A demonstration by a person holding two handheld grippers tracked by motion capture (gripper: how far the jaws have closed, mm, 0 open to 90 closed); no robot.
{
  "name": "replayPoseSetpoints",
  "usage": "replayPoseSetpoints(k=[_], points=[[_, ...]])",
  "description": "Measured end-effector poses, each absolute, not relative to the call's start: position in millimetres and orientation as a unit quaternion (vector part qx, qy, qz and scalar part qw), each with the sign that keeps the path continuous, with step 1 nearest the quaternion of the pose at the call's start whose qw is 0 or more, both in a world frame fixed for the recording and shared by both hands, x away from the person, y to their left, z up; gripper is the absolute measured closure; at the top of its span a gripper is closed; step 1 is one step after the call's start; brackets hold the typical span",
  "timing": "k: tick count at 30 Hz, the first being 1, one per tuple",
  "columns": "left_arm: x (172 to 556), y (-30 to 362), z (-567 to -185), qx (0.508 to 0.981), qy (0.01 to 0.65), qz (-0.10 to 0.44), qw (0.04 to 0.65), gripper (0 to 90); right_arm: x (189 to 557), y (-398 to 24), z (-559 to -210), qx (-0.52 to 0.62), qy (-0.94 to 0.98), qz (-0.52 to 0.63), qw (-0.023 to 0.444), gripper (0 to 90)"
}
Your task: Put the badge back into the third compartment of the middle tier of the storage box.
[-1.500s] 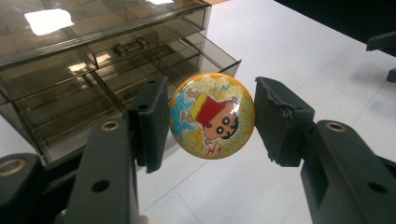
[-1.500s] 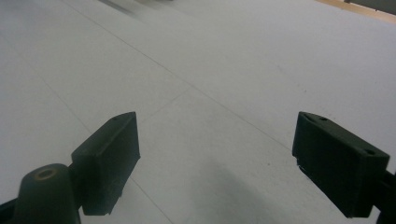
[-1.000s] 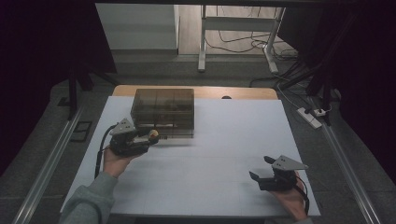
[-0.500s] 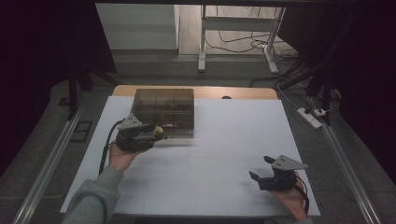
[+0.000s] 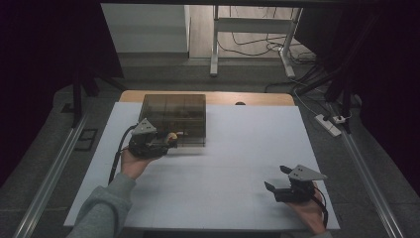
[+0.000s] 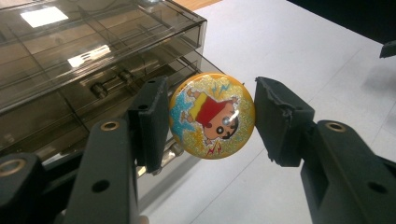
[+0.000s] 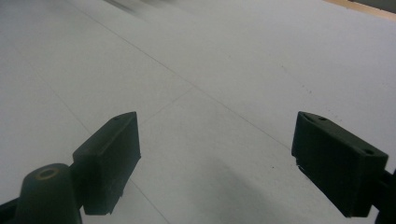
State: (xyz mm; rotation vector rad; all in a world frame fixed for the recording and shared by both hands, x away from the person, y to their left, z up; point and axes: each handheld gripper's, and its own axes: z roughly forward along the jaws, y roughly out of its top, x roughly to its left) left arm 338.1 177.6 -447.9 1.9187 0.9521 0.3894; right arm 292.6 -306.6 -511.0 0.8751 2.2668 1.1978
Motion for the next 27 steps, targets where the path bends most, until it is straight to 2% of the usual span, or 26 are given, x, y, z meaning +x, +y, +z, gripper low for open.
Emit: replayPoseSetpoints(k=[27], points=[[363.4,147.6,-451.9,0.791,0.383,0.155,0.451,46.9,293.1,-306.6,-511.6,0.315,0.818,0.430,0.213,15.1]])
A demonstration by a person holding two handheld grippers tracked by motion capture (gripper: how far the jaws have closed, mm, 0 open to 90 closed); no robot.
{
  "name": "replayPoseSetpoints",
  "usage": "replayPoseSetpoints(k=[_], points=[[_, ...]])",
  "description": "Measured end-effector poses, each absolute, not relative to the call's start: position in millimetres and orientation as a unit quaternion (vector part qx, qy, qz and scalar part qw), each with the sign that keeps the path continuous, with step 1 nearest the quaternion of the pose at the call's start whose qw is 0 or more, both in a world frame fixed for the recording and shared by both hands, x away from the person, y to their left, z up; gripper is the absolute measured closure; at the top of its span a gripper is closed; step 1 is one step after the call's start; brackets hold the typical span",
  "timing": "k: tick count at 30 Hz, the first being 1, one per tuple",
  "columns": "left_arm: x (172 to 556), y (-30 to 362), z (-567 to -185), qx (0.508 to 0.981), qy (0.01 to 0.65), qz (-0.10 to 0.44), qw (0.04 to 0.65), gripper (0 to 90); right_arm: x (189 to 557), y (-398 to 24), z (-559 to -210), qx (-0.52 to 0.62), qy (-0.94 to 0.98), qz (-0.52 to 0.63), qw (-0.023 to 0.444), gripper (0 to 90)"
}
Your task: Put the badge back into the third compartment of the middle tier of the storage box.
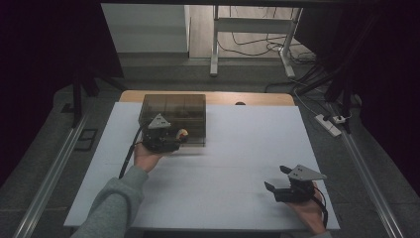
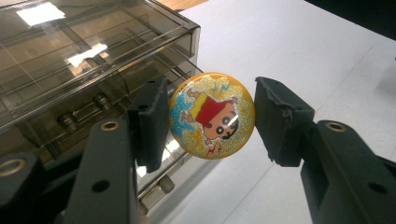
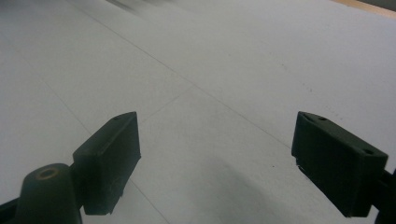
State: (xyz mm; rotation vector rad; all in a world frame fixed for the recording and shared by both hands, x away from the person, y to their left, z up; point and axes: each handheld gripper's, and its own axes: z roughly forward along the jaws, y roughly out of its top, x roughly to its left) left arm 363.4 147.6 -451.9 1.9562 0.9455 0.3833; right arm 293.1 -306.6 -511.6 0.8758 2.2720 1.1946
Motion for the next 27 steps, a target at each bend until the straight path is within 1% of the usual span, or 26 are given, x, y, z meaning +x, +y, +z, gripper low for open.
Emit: replayPoseSetpoints(k=[16,27], points=[[384.2,129.1,-464.7,0.802,0.383,0.161,0.429,46.9,293.3,-306.3,-512.2,0.315,0.820,0.427,0.213,15.2],[396.8,120.1,-475.6,0.798,0.397,0.166,0.422,46.9,293.6,-305.9,-512.7,0.315,0.821,0.425,0.214,15.2]])
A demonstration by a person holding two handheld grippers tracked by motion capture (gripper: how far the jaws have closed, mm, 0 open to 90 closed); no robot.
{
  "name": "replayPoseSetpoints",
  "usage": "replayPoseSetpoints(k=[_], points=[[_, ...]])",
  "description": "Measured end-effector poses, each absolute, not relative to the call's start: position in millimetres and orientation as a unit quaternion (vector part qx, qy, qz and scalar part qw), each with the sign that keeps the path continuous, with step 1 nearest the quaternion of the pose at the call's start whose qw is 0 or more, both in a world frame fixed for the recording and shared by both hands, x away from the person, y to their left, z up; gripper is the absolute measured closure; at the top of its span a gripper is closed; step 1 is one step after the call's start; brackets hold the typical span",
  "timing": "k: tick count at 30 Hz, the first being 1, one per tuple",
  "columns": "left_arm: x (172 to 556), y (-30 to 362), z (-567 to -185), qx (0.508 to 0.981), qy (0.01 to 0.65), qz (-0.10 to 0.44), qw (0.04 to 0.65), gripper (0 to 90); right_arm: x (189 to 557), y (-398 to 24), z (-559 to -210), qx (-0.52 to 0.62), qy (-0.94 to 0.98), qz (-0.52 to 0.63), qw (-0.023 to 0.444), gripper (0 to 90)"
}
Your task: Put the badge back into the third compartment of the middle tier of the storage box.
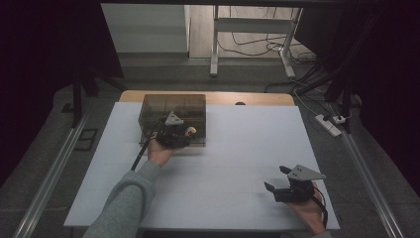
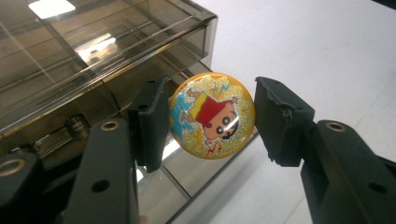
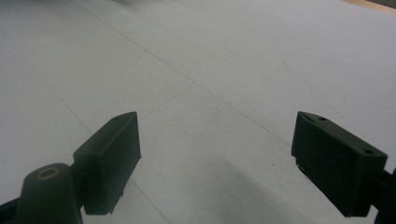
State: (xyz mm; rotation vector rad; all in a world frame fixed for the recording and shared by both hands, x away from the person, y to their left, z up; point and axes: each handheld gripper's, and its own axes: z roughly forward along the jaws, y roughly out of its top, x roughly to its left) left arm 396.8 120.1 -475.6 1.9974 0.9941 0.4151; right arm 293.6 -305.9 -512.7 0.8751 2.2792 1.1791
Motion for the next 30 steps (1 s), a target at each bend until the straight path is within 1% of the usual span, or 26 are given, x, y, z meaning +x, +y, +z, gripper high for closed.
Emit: replayPoseSetpoints(k=[10,25,28,30], points=[[402.8,113.8,-482.0,0.802,0.403,0.170,0.408,46.8,293.5,-305.9,-512.6,0.315,0.822,0.423,0.214,15.2],[404.4,110.6,-482.0,0.803,0.402,0.172,0.405,46.5,293.5,-305.6,-512.7,0.313,0.823,0.422,0.214,15.2],[403.9,110.9,-481.5,0.802,0.400,0.173,0.408,45.4,293.6,-305.7,-512.7,0.313,0.824,0.421,0.215,15.2],[403.2,111.4,-480.4,0.801,0.398,0.171,0.412,43.0,293.6,-305.8,-512.7,0.313,0.824,0.421,0.215,15.2]])
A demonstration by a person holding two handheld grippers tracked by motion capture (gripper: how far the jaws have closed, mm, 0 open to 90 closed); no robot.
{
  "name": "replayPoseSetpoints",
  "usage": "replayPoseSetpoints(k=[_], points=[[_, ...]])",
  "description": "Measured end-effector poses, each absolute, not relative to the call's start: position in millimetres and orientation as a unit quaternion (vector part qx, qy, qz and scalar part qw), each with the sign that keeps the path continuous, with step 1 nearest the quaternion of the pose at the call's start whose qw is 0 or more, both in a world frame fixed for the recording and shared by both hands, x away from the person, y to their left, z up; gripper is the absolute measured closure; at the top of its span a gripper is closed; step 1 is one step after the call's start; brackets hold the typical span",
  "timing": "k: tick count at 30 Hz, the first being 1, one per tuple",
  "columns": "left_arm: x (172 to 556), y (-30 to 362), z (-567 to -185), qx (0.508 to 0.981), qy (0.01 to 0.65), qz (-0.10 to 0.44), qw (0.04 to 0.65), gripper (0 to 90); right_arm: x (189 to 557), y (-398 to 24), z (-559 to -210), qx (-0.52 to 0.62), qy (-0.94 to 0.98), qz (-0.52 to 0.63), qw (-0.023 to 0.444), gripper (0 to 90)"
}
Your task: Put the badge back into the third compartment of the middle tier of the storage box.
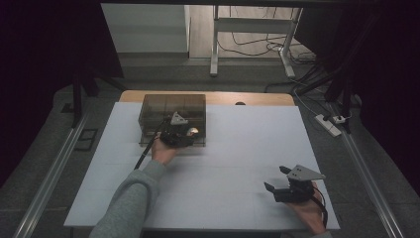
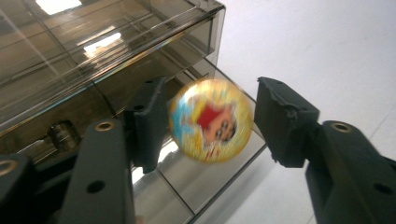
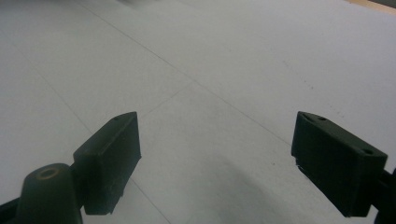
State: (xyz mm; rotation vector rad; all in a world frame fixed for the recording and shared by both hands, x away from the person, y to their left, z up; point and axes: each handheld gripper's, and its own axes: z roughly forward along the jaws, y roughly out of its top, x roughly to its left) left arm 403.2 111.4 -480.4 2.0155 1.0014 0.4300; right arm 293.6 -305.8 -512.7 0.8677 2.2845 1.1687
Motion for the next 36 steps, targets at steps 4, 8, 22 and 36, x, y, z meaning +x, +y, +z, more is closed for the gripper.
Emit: replayPoseSetpoints(k=[4,8,22,36], points=[[401.0,112.9,-477.5,0.801,0.391,0.167,0.421,37.4,293.6,-305.8,-512.8,0.312,0.824,0.421,0.215,15.2],[398.6,115.2,-474.8,0.801,0.389,0.161,0.426,33.6,293.5,-305.4,-512.7,0.312,0.824,0.421,0.214,15.2],[391.1,125.1,-470.3,0.805,0.387,0.149,0.424,26.8,293.2,-305.6,-512.6,0.312,0.823,0.422,0.217,15.2],[375.1,137.0,-466.6,0.809,0.378,0.142,0.427,25.5,292.6,-305.7,-512.0,0.310,0.822,0.427,0.216,15.2]])
